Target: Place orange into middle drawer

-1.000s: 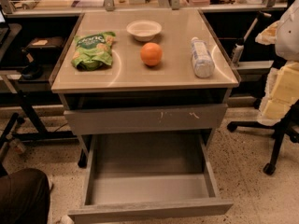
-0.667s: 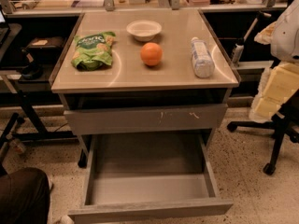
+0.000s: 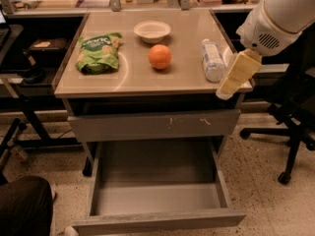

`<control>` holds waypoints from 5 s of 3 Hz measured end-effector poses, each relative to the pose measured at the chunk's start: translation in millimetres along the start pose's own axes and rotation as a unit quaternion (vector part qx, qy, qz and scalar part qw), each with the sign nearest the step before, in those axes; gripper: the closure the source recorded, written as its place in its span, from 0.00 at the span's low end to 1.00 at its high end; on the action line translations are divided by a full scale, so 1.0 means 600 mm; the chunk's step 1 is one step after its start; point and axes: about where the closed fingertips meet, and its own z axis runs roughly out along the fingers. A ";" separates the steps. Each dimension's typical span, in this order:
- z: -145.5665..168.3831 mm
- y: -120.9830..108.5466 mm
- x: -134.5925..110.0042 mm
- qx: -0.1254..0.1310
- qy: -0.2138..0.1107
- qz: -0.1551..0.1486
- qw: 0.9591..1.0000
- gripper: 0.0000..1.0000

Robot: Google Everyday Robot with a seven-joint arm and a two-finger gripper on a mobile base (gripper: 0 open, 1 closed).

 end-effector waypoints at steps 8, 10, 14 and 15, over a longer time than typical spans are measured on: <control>0.287 -0.132 -0.257 -0.079 -0.026 -0.086 0.993 0.00; 0.309 -0.169 -0.257 -0.082 -0.035 -0.087 0.992 0.00; 0.379 -0.179 -0.270 -0.119 -0.032 -0.095 0.988 0.00; 0.390 -0.175 -0.271 -0.127 -0.031 -0.096 0.987 0.00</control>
Offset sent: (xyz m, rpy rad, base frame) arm 0.1089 0.0540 -0.0082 0.0873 0.0137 0.0068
